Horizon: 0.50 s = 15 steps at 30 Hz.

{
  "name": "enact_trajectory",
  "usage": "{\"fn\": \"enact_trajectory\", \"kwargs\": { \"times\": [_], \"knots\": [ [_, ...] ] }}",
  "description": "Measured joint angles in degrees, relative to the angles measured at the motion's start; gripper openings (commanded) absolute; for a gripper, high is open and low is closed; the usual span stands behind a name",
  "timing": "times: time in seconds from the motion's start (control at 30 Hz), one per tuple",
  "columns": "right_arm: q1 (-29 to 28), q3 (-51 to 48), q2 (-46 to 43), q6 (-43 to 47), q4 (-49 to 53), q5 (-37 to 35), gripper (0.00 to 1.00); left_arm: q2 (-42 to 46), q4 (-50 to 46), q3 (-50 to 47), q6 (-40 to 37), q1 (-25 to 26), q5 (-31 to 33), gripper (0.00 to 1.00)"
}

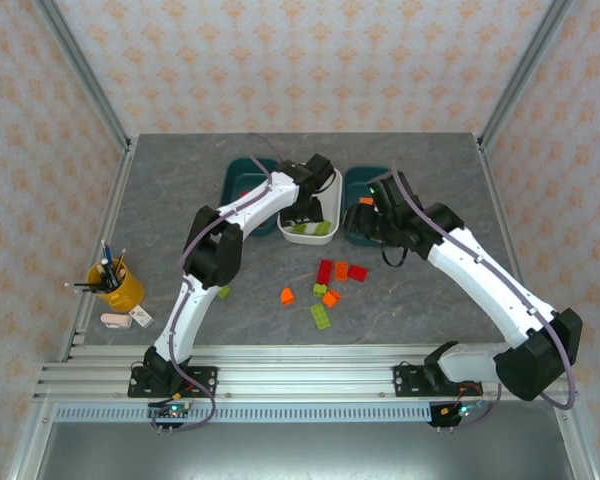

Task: Sort the legos into containers by color

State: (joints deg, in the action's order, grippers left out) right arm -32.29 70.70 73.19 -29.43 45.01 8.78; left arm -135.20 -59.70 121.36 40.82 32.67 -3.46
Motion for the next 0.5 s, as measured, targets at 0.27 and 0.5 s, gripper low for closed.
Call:
{"fn": "enact_trajectory", "kwargs": {
  "times": [0.27,0.5],
  "knots": [
    [-13.9,-0.1,6.4,5.1,1.3,0.9,0.67,19.9,0.0,-9.2,3.7,0.0,2.3,0.76],
    [-25.6,2.1,20.9,5.4,1.4,1.9,0.75,57.0,2.2,-29.8,10.4,0.0,6.1,0.79]
  ]
}}
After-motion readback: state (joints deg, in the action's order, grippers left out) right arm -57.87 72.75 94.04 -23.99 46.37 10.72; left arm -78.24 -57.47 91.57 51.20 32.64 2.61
